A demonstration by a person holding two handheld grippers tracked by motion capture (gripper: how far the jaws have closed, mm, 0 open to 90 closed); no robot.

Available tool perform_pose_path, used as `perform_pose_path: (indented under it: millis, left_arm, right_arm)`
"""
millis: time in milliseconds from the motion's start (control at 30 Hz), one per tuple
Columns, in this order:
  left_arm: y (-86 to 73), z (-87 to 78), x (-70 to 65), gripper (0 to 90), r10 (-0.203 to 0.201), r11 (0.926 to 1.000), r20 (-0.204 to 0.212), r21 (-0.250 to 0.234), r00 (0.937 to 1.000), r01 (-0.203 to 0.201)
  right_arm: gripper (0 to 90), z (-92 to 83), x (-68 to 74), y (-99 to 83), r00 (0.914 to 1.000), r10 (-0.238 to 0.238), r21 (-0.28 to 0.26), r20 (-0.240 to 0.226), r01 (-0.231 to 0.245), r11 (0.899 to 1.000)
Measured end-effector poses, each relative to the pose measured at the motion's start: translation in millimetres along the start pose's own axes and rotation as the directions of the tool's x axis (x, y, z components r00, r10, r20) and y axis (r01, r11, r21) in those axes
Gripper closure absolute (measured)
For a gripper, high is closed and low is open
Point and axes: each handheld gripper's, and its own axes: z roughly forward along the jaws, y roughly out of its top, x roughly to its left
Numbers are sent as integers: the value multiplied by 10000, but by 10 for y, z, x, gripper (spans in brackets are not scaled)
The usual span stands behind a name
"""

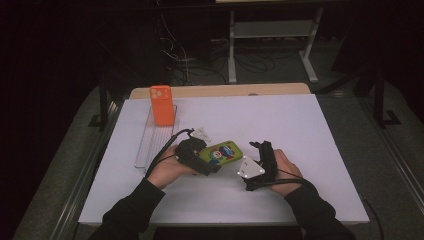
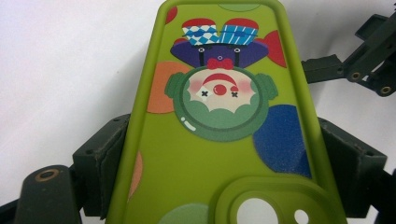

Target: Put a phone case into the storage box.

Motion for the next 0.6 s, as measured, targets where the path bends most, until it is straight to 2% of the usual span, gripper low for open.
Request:
perform_pose_path:
  millis: [100, 133, 167, 267, 300, 333, 433, 500, 567, 600]
  left_arm:
    - [0, -12, 24, 148, 262, 9994, 0, 220, 9997, -262]
    - [0, -12, 23, 148, 226, 9995, -4, 212, 9997, -226]
    - [0, -9, 21, 148, 174, 9997, -24, 165, 9998, -173]
    - [3, 3, 19, 148, 72, 9999, 9, 107, 10000, -72]
    - [4, 2, 25, 148, 158, 9997, 26, 183, 9999, -159]
    - [5, 9, 18, 148, 74, 9999, 48, 151, 10000, -75]
    - [7, 20, 15, 148, 90, 9998, 58, 157, 9999, -91]
    - [12, 21, 15, 148, 108, 9998, 85, 163, 9999, -109]
    - [14, 8, 36, 148, 383, 9985, 82, 396, 9992, -386]
    - [15, 9, 35, 148, 373, 9985, 82, 407, 9993, -376]
  right_arm:
    - [0, 5, 26, 13, 9976, -609, -11, 342, 610, 9981]
    - [0, 11, 45, 20, 9975, -496, -96, 513, 502, 9987]
    - [0, 6, 44, 22, 9949, -831, -52, 568, 836, 9965]
    - [0, 1, 77, 45, 9932, -813, -206, 832, 833, 9963]
    - [0, 1, 82, 52, 9911, -964, -202, 920, 987, 9949]
    - [0, 0, 82, 57, 9872, -1237, -173, 1009, 1260, 9919]
    - [0, 10, 115, 78, 9843, -1328, -298, 1164, 1371, 9901]
    - [0, 18, 121, 92, 9771, -1723, -211, 1251, 1763, 9841]
    - [0, 27, 146, 108, 9740, -1799, -255, 1380, 1851, 9824]
    - [0, 32, 157, 120, 9705, -1933, -239, 1441, 1987, 9798]
